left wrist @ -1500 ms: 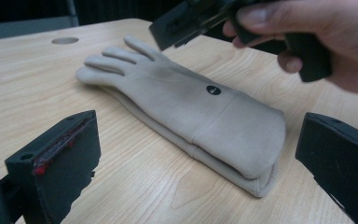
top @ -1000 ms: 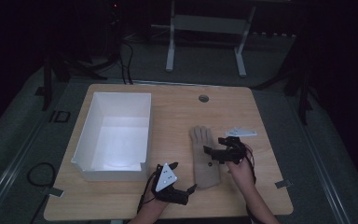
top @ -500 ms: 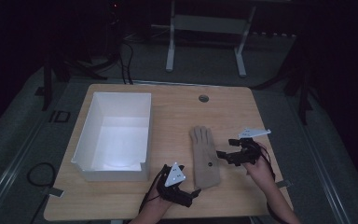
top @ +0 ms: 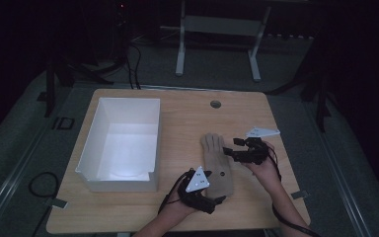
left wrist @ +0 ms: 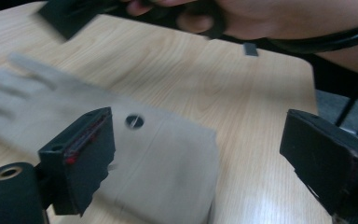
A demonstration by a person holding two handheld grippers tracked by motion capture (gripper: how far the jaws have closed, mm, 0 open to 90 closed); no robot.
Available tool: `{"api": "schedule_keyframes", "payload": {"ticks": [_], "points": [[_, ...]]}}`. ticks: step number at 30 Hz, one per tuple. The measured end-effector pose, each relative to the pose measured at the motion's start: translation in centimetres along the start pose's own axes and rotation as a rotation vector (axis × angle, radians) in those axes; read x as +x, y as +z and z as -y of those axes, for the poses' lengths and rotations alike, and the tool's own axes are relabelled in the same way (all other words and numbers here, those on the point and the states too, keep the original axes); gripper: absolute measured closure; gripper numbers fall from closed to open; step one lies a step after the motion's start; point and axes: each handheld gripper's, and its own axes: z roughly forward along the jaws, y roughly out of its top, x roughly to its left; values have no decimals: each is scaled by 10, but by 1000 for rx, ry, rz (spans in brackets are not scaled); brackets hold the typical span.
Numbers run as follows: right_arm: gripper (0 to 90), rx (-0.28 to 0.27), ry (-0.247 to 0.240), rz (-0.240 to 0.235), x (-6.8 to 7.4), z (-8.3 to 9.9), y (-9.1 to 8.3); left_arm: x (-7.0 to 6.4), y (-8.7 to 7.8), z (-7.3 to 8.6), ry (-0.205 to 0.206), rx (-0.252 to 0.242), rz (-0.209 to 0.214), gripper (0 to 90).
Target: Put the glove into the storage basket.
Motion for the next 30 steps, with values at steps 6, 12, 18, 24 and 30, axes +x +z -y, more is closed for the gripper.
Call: {"api": "schedule_keyframes", "payload": {"ticks": [6,12,18,24,30], "points": [[479,8,46,8,-12,-7,22,5,21,-4,34,56,59,210],[429,69,101,-17,-21,2,48,12,23,3,33,110,88,307],[374,122,175,-60,-29,17,69,16,16,16,0,133,93,322],[455,116,197,-106,-33,21,73,17,16,24,-9,163,93,323],[636,108,146,-120,-25,22,72,17,18,25,4,184,81,325]]}}
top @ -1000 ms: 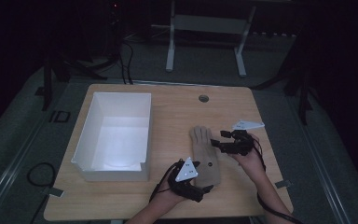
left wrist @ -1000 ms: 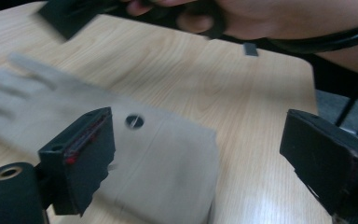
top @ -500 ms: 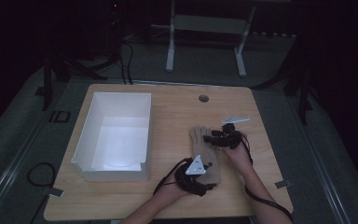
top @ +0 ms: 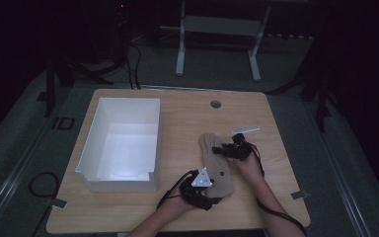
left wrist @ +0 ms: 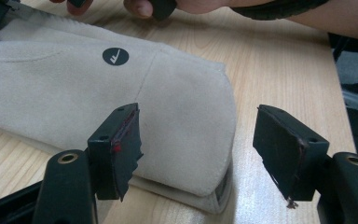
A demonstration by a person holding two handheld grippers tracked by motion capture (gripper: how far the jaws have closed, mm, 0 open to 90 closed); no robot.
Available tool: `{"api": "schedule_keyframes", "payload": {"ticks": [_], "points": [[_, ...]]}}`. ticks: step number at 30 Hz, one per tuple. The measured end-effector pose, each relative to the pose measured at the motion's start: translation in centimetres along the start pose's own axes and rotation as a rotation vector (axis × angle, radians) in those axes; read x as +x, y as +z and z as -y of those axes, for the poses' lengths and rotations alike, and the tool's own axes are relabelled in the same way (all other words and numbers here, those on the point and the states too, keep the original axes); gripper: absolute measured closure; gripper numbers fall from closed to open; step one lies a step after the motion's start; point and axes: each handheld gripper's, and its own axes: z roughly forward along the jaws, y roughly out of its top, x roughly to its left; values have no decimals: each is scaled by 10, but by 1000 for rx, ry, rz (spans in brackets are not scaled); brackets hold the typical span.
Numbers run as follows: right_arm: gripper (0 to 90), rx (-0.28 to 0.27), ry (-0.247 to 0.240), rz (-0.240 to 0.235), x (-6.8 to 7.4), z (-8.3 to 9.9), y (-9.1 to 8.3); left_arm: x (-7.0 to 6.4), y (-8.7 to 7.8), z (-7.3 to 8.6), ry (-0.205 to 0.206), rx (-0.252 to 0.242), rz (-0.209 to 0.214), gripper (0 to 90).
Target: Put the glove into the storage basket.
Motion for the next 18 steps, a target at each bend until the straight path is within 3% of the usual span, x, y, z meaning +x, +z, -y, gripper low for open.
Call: {"api": "schedule_keyframes", "payload": {"ticks": [4,7,12,16,18], "points": [[684,-10,-12,42,6,0,-1,0,1,0,29,8,-4,347],[699,-11,-36,81,12,0,-2,-2,2,0,78,33,-16,349],[715,-11,-25,86,12,-1,-2,0,3,-1,129,72,-28,424],[719,-7,-19,91,13,-2,-2,-2,6,-1,191,93,-72,516],[721,-6,-10,87,13,-2,-2,0,6,-2,168,92,-72,583]]}}
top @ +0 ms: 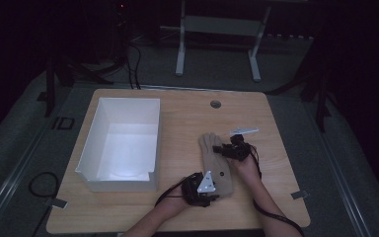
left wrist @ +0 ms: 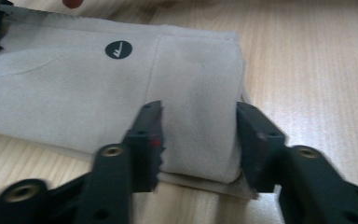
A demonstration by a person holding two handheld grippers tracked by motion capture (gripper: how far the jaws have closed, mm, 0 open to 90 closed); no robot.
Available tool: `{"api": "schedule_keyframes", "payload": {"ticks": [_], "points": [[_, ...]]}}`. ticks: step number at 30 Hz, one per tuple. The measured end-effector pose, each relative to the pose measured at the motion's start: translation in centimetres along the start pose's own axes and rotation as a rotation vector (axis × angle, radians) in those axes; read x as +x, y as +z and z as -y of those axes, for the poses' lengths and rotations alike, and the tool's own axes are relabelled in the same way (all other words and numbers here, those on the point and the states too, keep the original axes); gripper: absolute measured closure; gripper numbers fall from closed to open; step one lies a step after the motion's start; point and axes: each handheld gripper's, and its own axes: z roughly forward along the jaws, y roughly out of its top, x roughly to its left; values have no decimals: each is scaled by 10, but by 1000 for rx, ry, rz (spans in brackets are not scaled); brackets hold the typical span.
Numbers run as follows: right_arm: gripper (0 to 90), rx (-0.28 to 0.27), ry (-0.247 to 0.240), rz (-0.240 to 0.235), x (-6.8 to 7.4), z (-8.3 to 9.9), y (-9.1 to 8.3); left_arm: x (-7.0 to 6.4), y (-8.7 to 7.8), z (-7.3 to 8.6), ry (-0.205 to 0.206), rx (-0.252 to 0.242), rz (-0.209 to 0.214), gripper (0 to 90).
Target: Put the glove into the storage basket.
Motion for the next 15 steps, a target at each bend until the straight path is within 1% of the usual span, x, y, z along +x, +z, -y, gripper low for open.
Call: {"api": "schedule_keyframes", "payload": {"ticks": [1,2,3,4,6,8,9,10,11,12,13,14,15], "points": [[728,0,3,-1,0,0,0,2,0,0,-6,2,-3,635],[733,1,-5,0,0,-1,0,5,-1,0,-26,-3,-6,724],[738,1,1,1,1,-1,0,9,-1,1,-69,-12,20,772],[745,3,0,1,1,-2,0,12,-1,1,-91,-16,35,787],[758,5,-7,11,3,-2,-1,10,-1,1,-76,-13,28,814],[772,4,-11,15,3,-3,-1,8,-2,0,-69,-5,5,840],[774,3,-9,15,3,-3,-1,7,-2,0,-85,-12,4,844],[783,4,3,5,2,-3,-1,7,-2,1,-101,-21,13,846],[788,0,9,-6,2,-3,-1,7,-2,2,-109,-32,12,849],[792,-3,17,-6,2,-3,-2,9,-3,2,-136,-40,36,849],[794,2,17,-18,1,-3,-2,11,-4,3,-160,-50,51,849],[800,-7,32,-28,1,-4,-2,12,-5,4,-163,-59,47,849],[806,-10,39,-31,1,-4,-3,12,-6,3,-151,-52,47,850]]}}
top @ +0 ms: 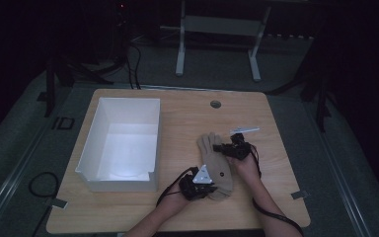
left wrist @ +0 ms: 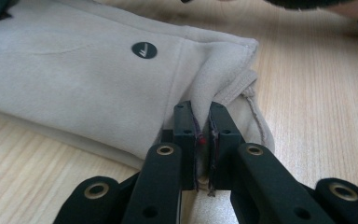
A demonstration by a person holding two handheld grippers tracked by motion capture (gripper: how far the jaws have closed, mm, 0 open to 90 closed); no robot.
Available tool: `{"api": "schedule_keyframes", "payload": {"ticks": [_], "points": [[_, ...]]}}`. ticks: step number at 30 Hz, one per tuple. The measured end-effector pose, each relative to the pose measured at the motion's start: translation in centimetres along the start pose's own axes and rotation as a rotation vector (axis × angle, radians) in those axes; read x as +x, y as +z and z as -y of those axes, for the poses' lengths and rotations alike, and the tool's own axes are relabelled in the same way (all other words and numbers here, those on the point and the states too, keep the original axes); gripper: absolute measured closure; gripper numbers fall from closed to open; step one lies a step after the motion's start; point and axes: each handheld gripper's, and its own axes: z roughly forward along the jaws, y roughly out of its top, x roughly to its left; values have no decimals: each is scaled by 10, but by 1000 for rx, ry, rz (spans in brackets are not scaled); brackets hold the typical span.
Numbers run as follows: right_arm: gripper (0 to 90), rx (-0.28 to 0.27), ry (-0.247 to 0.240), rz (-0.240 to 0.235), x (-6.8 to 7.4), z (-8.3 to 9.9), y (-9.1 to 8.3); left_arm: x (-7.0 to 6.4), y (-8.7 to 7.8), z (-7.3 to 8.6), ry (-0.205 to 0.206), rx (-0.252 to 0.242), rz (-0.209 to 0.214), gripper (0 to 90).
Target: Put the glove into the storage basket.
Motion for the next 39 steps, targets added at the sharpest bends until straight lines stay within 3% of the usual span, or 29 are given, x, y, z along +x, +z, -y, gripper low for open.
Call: {"api": "schedule_keyframes", "payload": {"ticks": [2,3,5,9,13,14,16,19,21,25,28,33,39], "points": [[834,-16,8,-4,1,-2,-3,-1,-3,-2,5,-13,-7,850],[834,-21,14,-29,1,-4,-4,0,-4,-4,14,-1,-5,850],[834,-19,6,-23,4,-8,-6,0,-8,-8,25,1,-13,850],[831,-16,-9,1,7,-12,-7,0,-10,-9,42,16,-26,849],[804,-7,-27,45,7,-7,-3,2,-6,-3,18,23,-16,847],[783,1,-30,52,7,-6,-1,3,-6,-1,3,17,-12,846],[629,6,7,45,4,-5,2,4,-5,1,-1,22,-4,846],[471,7,30,72,-1,-4,5,4,-4,2,2,23,-5,845],[443,30,56,35,-6,-3,8,5,-4,2,4,30,2,845],[484,62,74,-13,-11,-4,11,7,-3,4,-12,24,8,845],[650,77,71,-67,-13,-4,13,5,-3,4,-7,23,1,845],[777,81,18,-41,-1,-6,11,5,-4,4,-17,26,15,846],[801,6,30,-34,5,-11,1,5,-13,-3,-24,14,8,848]]}}
